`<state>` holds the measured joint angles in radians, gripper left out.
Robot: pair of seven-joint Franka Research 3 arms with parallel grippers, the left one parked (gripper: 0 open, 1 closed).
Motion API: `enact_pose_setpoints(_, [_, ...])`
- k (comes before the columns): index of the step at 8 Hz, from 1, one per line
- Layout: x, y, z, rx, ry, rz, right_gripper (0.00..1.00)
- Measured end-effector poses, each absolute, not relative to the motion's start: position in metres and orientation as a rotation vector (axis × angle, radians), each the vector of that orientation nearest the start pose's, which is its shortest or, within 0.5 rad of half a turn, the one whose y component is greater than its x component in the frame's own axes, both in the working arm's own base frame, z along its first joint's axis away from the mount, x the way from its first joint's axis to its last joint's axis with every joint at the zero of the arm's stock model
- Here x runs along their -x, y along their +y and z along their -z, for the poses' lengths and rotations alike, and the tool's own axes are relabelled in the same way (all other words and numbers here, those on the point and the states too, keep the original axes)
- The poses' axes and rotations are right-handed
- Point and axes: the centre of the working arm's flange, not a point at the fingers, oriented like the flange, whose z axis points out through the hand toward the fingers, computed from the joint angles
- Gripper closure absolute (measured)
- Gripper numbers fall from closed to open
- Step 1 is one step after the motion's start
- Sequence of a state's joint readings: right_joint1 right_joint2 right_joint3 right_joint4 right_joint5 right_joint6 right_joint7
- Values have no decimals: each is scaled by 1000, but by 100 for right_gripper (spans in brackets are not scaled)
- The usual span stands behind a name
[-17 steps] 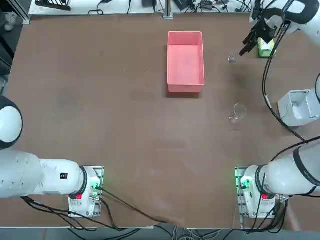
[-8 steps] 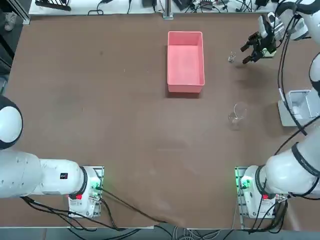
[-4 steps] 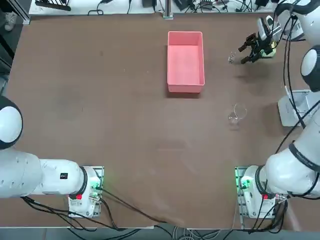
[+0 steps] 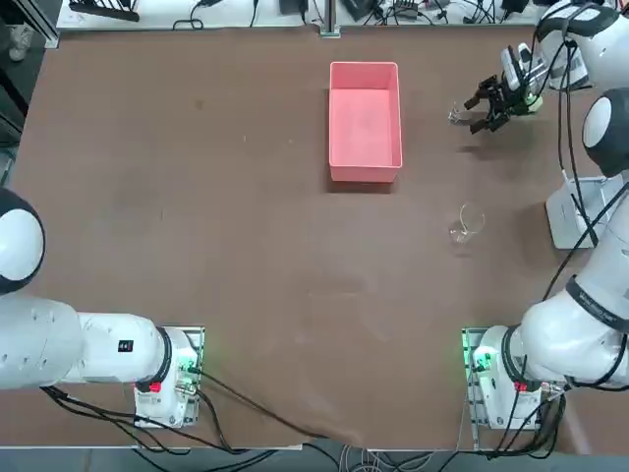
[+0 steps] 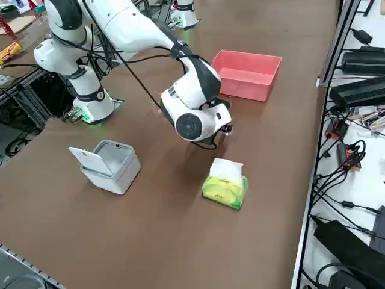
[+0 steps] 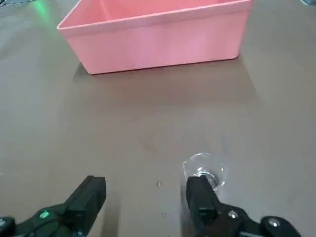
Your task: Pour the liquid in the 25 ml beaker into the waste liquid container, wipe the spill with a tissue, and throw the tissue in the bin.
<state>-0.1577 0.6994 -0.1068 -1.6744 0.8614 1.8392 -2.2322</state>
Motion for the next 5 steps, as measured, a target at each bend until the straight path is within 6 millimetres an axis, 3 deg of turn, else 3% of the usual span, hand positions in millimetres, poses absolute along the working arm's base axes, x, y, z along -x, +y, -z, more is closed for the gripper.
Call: enact_pose_setpoints(5, [-636, -103, -180, 1738, -1661, 634, 0])
